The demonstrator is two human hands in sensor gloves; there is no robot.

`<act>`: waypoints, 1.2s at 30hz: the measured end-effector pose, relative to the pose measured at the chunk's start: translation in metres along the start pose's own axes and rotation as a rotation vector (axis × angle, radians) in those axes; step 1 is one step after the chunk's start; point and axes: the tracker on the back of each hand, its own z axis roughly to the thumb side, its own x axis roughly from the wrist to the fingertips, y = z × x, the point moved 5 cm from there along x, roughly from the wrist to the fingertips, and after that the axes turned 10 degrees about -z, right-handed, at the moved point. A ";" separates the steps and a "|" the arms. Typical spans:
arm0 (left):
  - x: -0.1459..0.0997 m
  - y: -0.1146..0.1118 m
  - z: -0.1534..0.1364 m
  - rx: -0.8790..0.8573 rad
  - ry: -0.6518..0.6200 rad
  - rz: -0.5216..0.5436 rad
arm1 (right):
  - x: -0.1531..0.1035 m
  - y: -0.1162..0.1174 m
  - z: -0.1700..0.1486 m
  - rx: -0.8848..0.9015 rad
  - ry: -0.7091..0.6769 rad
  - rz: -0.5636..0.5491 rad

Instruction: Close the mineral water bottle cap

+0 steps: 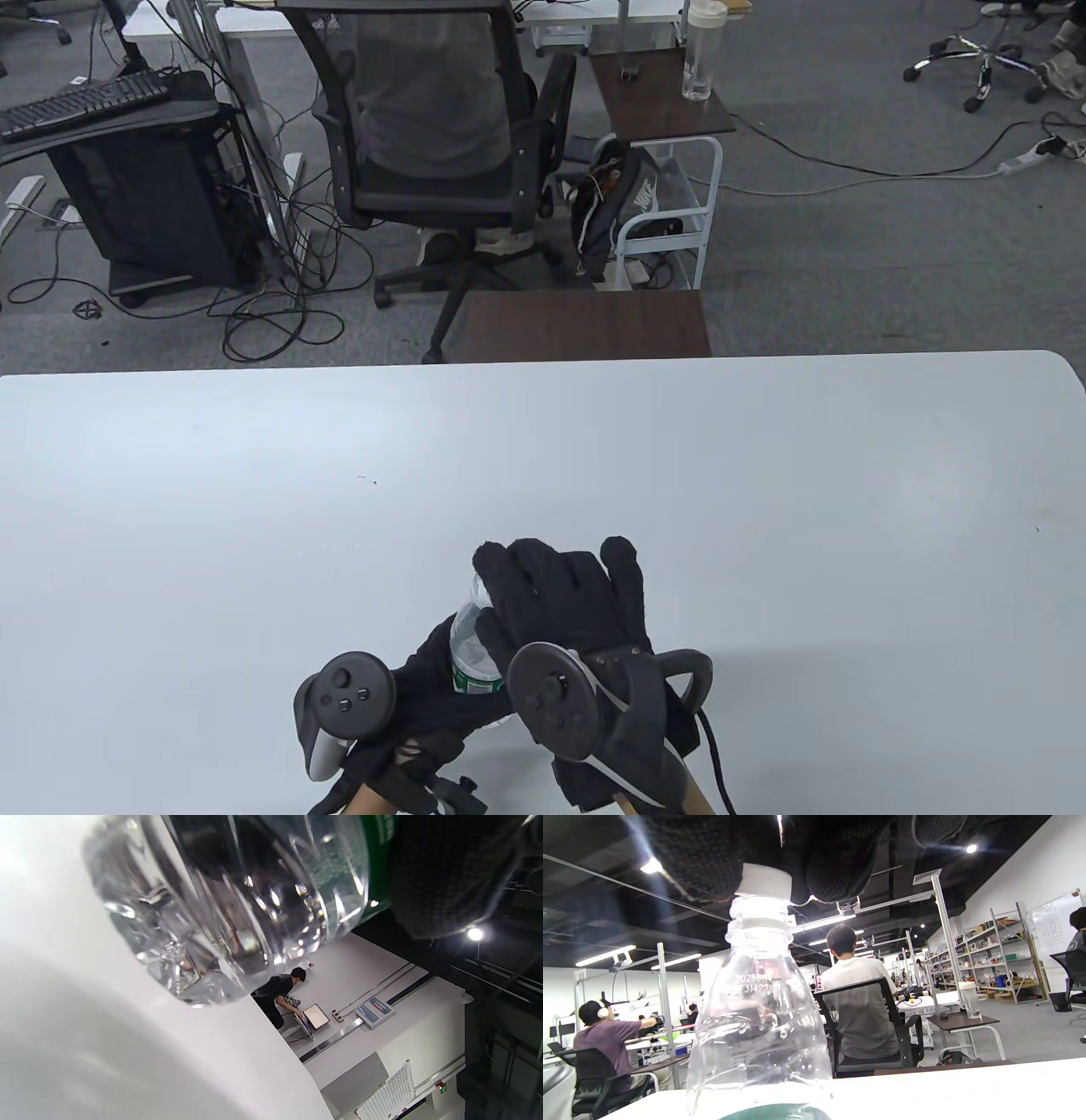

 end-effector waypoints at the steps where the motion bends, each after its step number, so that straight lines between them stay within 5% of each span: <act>1: 0.000 0.000 0.001 0.010 -0.005 0.000 | 0.002 0.002 -0.001 0.009 -0.006 0.031; 9: 0.000 -0.001 0.003 -0.007 -0.021 -0.013 | 0.005 0.014 -0.004 0.114 -0.010 0.114; 22: 0.000 0.000 0.004 -0.018 -0.028 -0.009 | 0.005 0.009 -0.009 0.109 0.011 0.049; 29: 0.000 -0.001 0.005 -0.024 -0.033 -0.009 | 0.008 0.021 -0.012 0.245 0.012 0.150; 36: 0.000 0.000 0.002 -0.004 -0.015 -0.002 | 0.006 0.025 -0.010 0.173 0.033 0.073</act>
